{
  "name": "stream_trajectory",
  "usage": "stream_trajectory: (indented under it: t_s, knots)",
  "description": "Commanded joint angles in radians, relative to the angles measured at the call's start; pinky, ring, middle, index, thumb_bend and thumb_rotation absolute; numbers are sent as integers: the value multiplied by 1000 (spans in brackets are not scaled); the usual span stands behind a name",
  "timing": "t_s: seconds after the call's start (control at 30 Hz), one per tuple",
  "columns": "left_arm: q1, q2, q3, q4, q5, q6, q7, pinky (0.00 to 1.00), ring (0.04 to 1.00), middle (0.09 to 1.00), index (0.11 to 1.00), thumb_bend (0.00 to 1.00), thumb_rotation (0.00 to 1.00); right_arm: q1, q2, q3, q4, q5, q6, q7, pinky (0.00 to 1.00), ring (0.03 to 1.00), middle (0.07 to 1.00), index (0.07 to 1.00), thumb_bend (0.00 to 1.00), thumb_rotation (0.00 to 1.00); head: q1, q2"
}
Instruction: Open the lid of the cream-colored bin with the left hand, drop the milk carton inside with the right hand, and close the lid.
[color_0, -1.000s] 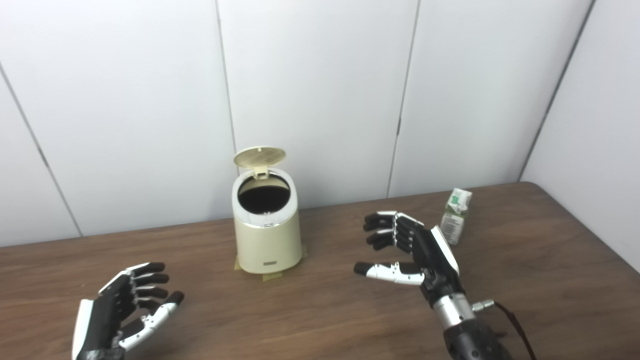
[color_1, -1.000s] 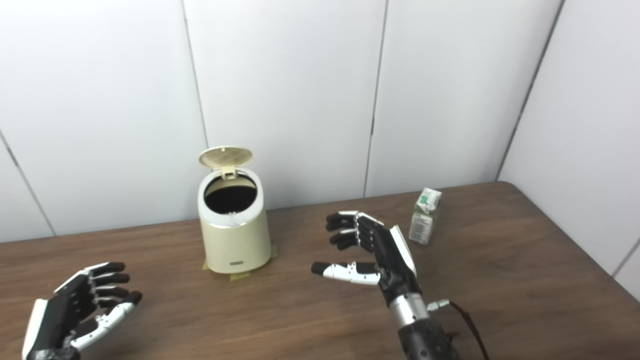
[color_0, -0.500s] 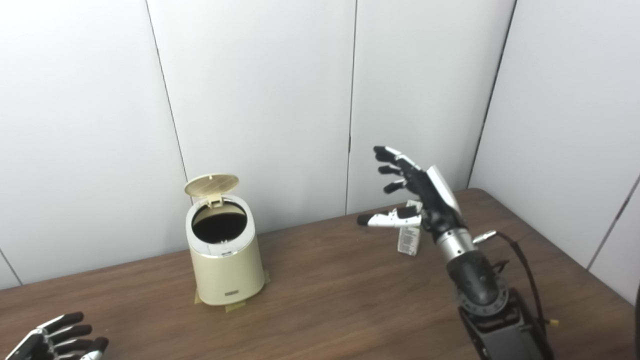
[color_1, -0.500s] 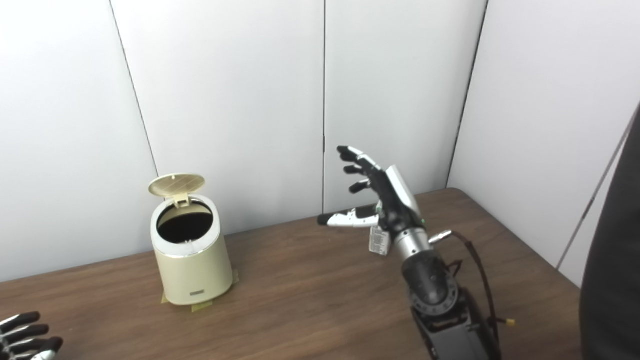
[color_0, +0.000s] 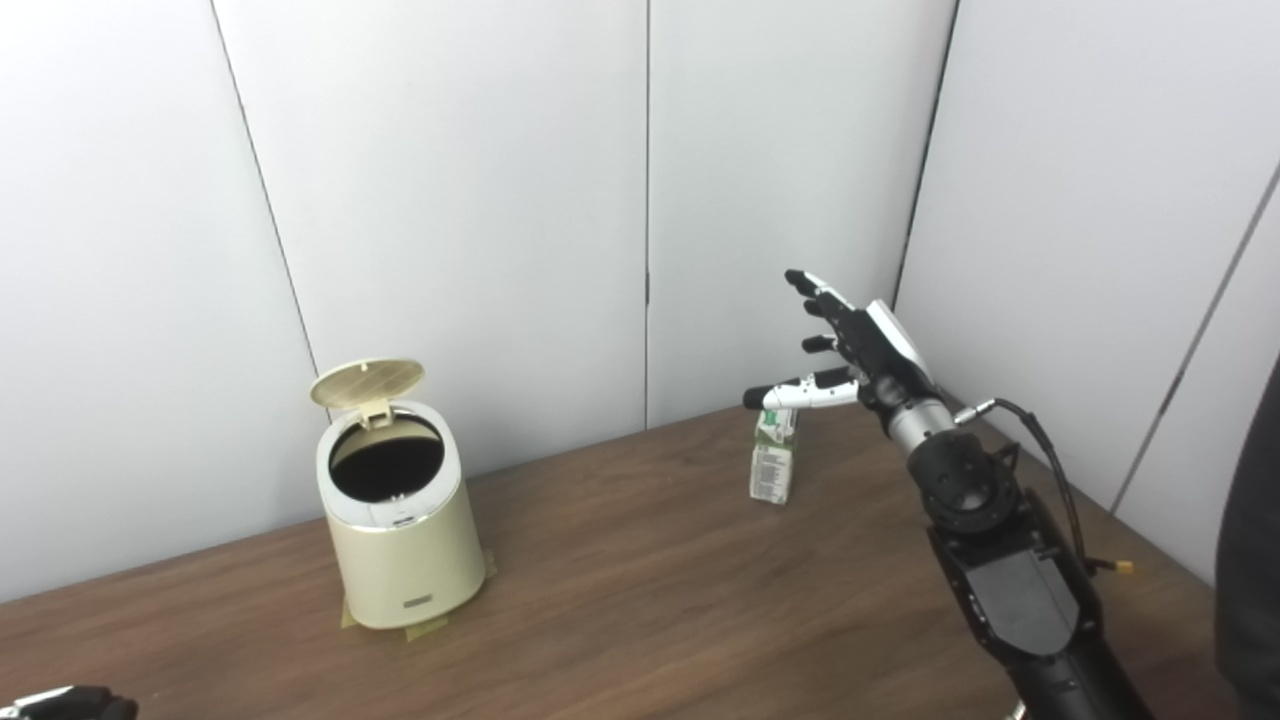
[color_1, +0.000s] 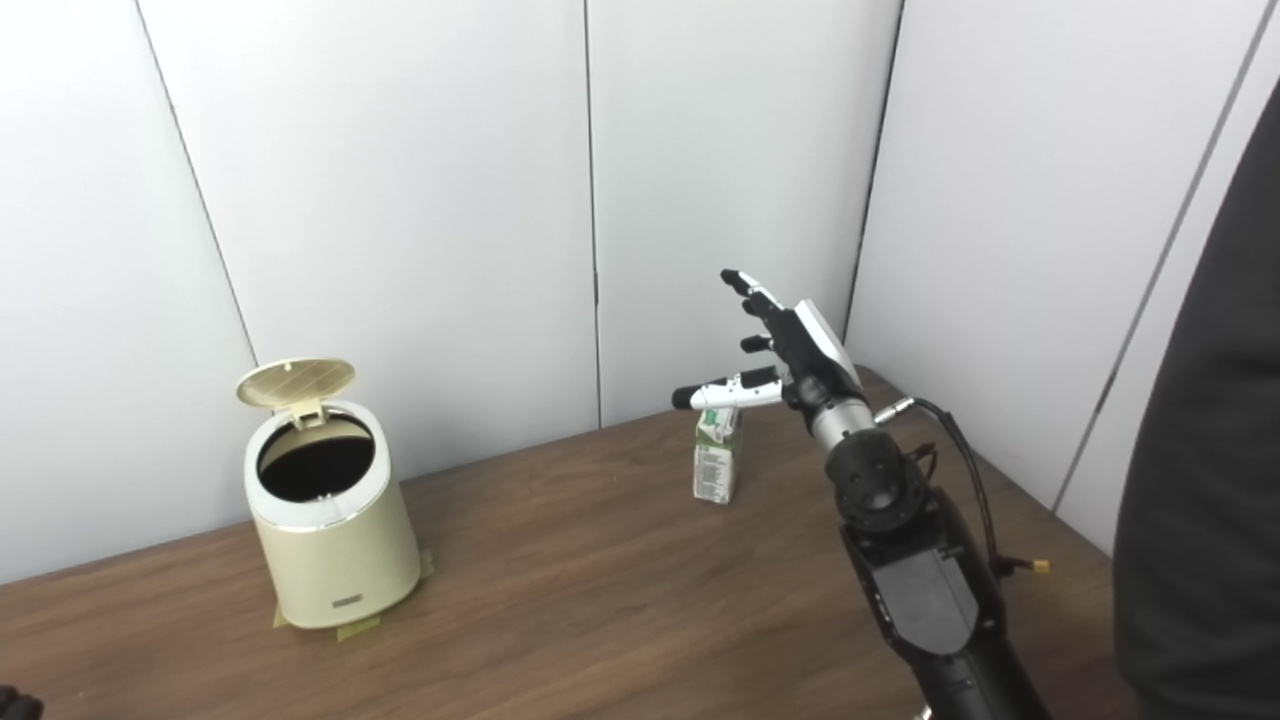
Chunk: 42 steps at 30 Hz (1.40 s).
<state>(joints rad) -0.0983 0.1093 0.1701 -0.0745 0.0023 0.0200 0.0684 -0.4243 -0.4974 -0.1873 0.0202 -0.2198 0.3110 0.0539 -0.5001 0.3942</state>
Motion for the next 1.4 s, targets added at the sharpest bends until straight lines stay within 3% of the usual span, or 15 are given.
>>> stream_trajectory:
  t_s: [0.0,0.1,0.23,0.37,0.43,0.6,0.93,1.03,1.13,1.37]
  knots:
    - [-30,8,3,-41,-1,-18,4,424,511,538,494,505,73,-52,-33,-2,-1,18,-20,10,771,944,968,934,816,163,1,6]
    - [-29,8,2,-46,0,-14,6,409,506,542,493,506,74,-52,-46,8,63,23,-37,23,790,941,974,938,830,197,6,10]
    - [-29,10,5,-51,-16,-8,-1,408,502,542,493,507,72,-48,-12,-19,202,56,-182,-41,750,878,895,872,798,142,11,13]
    - [-25,14,6,-54,-18,-9,-3,423,506,540,493,507,73,-47,-7,-1,287,29,-223,-89,753,861,874,862,753,145,10,18]
    - [-23,16,8,-59,-21,-2,-4,426,505,534,492,508,73,-52,-9,14,331,2,-230,-120,767,861,871,862,772,189,12,21]
    - [-21,20,12,-68,-30,2,-5,396,488,477,509,517,1,-60,-2,18,398,3,-283,-164,791,846,842,845,802,176,12,28]
    - [-17,28,5,-67,-12,3,2,380,480,480,505,517,0,-58,9,26,424,20,-271,-174,802,860,860,852,815,178,17,39]
    - [-15,28,1,-69,-4,8,3,380,483,481,504,518,0,-58,15,42,423,-1,-245,-185,728,825,866,855,817,194,18,41]
    - [-14,28,-2,-68,7,6,3,373,477,480,506,517,0,-59,25,43,442,9,-263,-190,685,789,845,853,793,126,19,44]
    - [-11,31,-10,-67,6,8,-7,398,489,478,510,517,0,-81,51,46,504,19,-291,-211,735,798,831,852,774,120,24,48]
